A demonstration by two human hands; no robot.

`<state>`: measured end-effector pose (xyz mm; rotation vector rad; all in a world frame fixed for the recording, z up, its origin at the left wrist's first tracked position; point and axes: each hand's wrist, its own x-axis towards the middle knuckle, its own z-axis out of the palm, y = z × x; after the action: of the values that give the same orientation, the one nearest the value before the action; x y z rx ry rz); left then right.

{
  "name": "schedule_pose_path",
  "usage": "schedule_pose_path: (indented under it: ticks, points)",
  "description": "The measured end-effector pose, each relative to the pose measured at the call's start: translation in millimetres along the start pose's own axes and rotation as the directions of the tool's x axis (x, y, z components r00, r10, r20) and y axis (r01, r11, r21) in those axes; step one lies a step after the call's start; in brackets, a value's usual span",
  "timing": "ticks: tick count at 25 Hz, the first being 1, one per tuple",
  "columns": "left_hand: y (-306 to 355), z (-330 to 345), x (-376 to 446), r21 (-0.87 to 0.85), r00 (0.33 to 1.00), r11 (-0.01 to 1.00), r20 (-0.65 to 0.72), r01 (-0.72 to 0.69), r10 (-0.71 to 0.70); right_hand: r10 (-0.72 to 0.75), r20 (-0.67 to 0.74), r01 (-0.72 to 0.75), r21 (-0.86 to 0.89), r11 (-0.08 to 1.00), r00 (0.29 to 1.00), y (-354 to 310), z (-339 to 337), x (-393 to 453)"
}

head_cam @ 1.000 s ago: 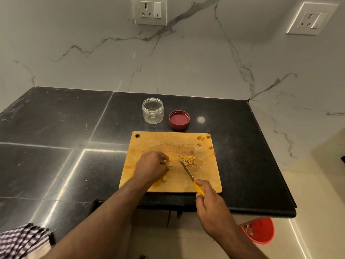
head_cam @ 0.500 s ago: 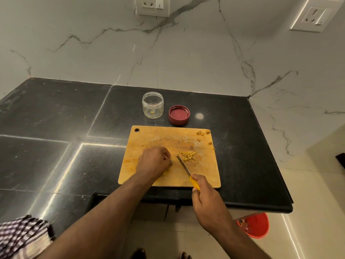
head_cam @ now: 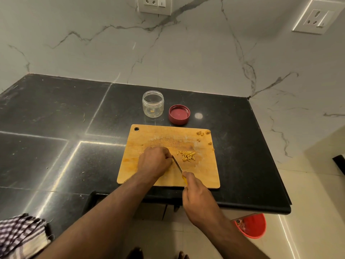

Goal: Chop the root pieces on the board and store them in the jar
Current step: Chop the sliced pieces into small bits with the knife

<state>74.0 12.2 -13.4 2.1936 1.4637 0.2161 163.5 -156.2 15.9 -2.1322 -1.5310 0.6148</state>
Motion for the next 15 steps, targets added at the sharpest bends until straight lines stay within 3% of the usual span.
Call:
schedule_pose_path:
  ticks: [8, 15]
  points:
    - [1, 2, 2, 0.039, 1.0, 0.999, 0.005, 0.008, -0.008, 0.019, 0.051, -0.02, 0.009, 1.0, 0.999, 2, -1, -20]
    - [-4, 5, -4, -0.015, 1.0, 1.0, -0.027, -0.011, 0.011, 0.077, -0.01, -0.076, 0.061, 0.995, 0.997, 8, -6, -23]
